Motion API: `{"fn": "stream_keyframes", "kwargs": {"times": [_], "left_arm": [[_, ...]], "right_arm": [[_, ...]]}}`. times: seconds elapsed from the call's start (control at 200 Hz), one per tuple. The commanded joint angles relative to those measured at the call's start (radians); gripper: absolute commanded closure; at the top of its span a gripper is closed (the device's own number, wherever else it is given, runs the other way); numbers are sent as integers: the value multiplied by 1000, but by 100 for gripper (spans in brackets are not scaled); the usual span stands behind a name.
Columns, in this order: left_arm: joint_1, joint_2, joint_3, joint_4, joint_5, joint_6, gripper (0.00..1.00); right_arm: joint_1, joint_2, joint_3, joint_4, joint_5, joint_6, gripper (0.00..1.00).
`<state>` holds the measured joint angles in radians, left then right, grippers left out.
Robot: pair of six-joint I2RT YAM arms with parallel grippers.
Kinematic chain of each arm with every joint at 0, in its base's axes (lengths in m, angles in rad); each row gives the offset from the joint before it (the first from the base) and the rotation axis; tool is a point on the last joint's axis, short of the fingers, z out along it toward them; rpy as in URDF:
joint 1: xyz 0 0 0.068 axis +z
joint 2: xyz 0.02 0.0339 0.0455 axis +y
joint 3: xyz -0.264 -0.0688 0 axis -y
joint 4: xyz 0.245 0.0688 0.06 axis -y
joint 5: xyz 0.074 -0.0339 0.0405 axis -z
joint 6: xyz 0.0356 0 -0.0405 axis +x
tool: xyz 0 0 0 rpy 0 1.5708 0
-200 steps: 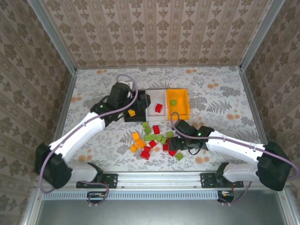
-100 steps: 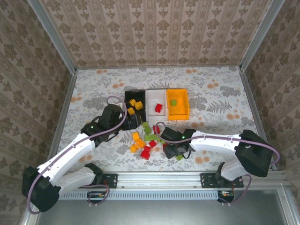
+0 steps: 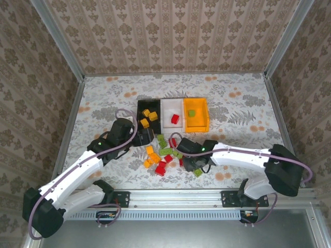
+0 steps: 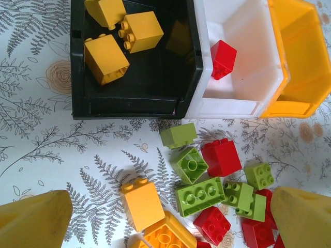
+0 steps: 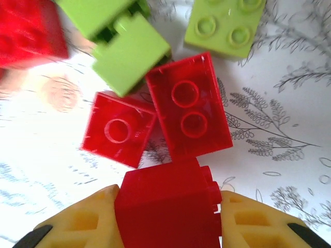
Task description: Sort the legos into containers by color
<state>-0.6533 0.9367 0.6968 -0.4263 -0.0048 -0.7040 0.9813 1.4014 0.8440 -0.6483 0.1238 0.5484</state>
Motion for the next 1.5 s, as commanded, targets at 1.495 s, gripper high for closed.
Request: {"fn": "stream_keyframes", "kwargs": {"times": [1.495], "left_arm": [[21,-145,-153,-32,5,-70,0]], "right_arm": [[-42,-66,-22,-129,-33,154,34]]}}
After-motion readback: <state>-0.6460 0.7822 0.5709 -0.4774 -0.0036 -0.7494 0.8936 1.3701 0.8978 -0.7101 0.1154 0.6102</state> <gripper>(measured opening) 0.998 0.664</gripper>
